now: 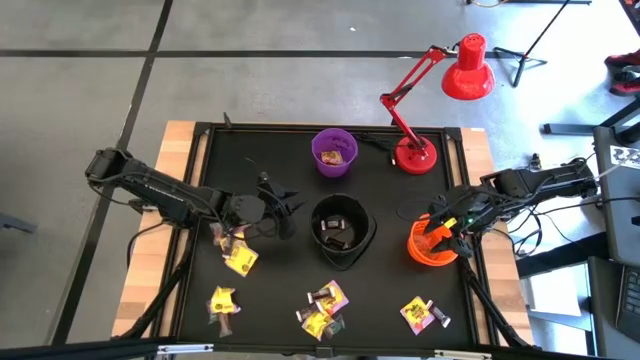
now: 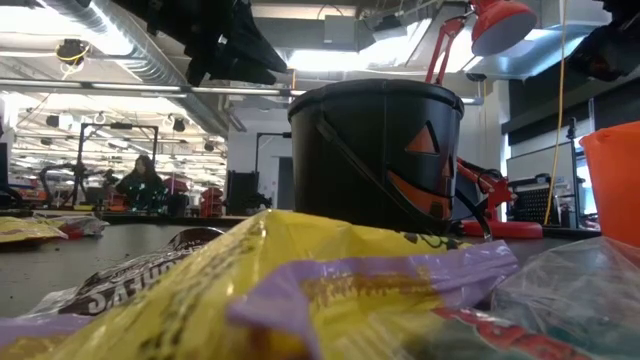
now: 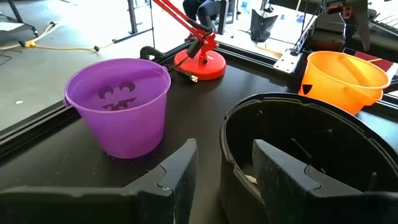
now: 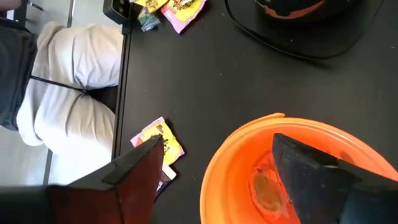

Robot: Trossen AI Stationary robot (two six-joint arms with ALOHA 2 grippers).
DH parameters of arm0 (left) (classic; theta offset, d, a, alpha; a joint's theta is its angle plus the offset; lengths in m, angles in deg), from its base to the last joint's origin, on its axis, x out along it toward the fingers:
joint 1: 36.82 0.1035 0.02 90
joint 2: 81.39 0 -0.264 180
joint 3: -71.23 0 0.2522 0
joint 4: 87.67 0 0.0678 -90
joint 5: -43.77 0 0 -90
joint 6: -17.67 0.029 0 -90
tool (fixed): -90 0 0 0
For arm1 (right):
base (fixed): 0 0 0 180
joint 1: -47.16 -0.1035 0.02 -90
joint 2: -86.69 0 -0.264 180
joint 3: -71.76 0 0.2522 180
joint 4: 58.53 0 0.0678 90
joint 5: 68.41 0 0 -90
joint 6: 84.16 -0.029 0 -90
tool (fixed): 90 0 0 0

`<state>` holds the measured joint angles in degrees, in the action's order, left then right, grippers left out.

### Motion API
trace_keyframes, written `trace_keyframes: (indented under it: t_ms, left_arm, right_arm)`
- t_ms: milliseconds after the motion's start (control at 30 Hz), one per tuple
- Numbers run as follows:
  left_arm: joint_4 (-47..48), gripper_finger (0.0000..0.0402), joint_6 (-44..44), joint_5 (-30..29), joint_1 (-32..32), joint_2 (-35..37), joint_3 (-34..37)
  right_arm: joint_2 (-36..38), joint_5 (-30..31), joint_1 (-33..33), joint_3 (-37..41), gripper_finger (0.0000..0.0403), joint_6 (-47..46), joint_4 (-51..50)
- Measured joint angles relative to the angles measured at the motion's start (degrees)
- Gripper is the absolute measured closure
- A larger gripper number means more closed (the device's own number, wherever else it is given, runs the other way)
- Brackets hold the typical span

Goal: Sort candy
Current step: Put the yellow candy into the purple bucket

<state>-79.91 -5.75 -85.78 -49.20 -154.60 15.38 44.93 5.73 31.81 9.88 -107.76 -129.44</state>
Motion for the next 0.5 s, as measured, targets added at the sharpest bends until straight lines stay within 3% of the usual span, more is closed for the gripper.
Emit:
trace_keyframes:
  t_ms: [233,500]
  left_arm:
    - [0.0,0.0257,0.0,0.0,0.0,0.0,0.0]
    - [0.0,0.0257,0.0,0.0,0.0,0.0,0.0]
  right_arm:
    - [0.0,-2.2,0.0,0.0,0.0106,0.1,0.3]
    - [0.0,8.9,0.0,0.0,0.0106,1.5,1.0]
